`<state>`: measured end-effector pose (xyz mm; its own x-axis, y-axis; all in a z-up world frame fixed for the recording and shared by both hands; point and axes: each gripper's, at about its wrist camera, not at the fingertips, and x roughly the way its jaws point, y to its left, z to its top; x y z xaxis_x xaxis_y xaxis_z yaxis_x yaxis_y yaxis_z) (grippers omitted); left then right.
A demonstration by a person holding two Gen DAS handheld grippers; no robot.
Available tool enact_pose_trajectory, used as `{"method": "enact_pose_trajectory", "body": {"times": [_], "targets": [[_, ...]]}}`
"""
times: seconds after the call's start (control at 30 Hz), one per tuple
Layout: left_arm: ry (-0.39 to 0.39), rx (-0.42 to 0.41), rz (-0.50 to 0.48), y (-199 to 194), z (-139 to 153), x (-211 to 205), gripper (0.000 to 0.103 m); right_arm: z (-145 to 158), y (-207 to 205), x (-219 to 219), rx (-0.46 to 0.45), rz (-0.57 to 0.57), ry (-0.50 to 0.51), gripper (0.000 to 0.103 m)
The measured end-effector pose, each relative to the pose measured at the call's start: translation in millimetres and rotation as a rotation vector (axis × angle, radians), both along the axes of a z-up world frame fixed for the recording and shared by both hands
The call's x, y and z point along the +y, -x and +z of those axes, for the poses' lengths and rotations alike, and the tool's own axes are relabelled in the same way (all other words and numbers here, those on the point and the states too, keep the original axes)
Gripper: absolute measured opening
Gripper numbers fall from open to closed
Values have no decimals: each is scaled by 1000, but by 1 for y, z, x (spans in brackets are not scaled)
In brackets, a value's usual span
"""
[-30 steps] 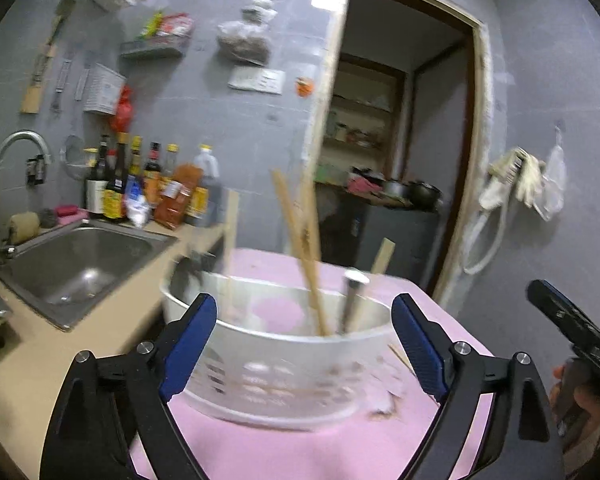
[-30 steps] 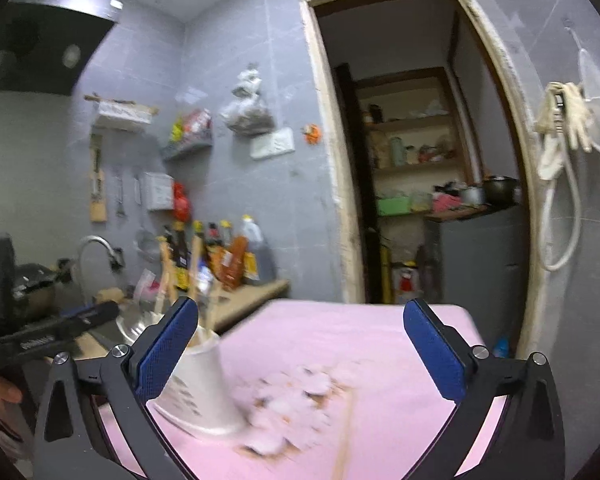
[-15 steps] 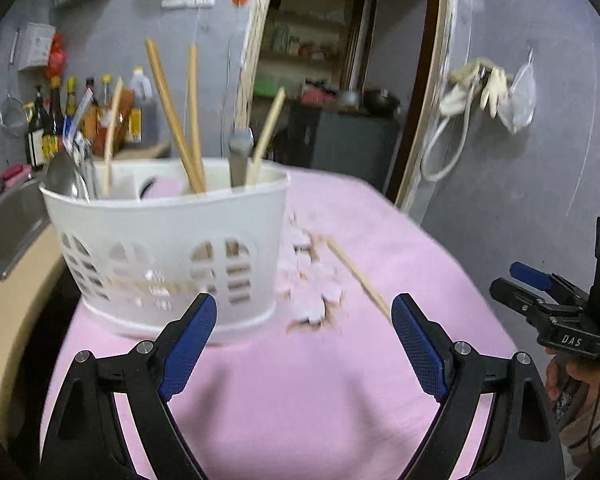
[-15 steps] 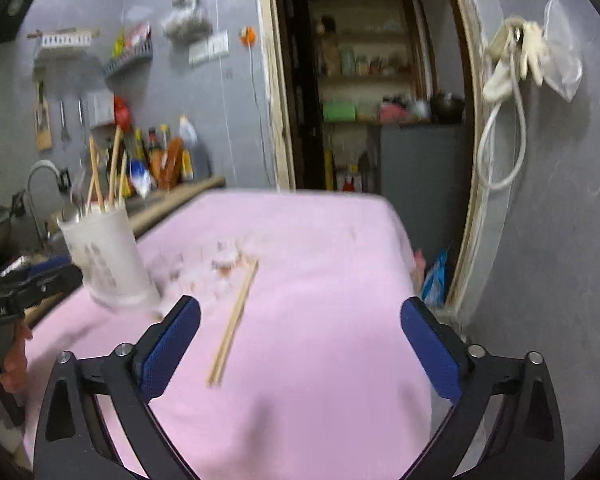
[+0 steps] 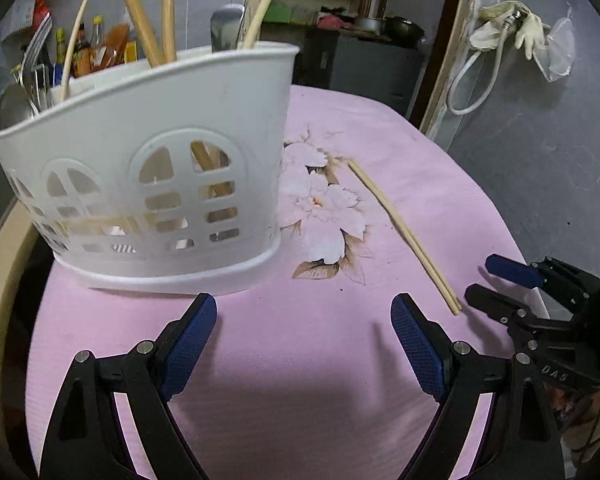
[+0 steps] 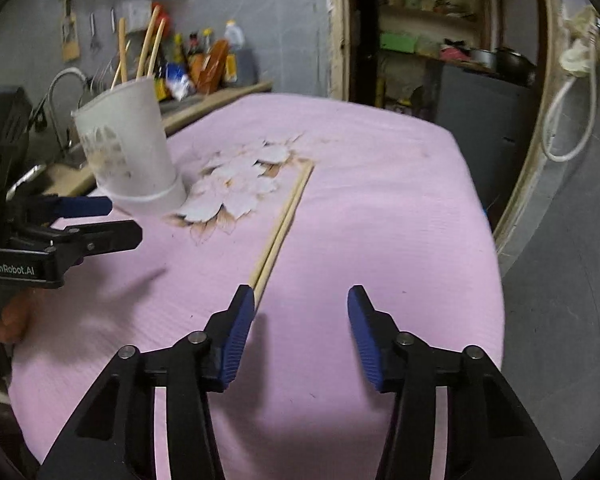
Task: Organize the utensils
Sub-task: 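Withdraw both grippers from the basket toward the two chopsticks on the cloth, then grasp a wooden chopstick with the right gripper while the left gripper grasps the other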
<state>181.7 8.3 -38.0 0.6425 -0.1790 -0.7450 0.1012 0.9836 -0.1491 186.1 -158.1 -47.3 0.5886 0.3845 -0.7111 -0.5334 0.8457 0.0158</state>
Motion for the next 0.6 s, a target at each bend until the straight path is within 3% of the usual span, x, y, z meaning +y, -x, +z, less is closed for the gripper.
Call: {"method": "enact_pose_trajectory", "body": {"times": [0.17, 0.3, 0.6], "targets": [[15, 8, -23, -6, 0, -1, 84, -6, -6, 9, 29, 23, 26, 43], [21, 18, -37, -6, 0, -3, 75, -8, -9, 17, 25, 23, 69, 41], [59, 44, -35, -13, -1, -4, 65, -12, -15, 26, 28, 32, 123, 35]]}}
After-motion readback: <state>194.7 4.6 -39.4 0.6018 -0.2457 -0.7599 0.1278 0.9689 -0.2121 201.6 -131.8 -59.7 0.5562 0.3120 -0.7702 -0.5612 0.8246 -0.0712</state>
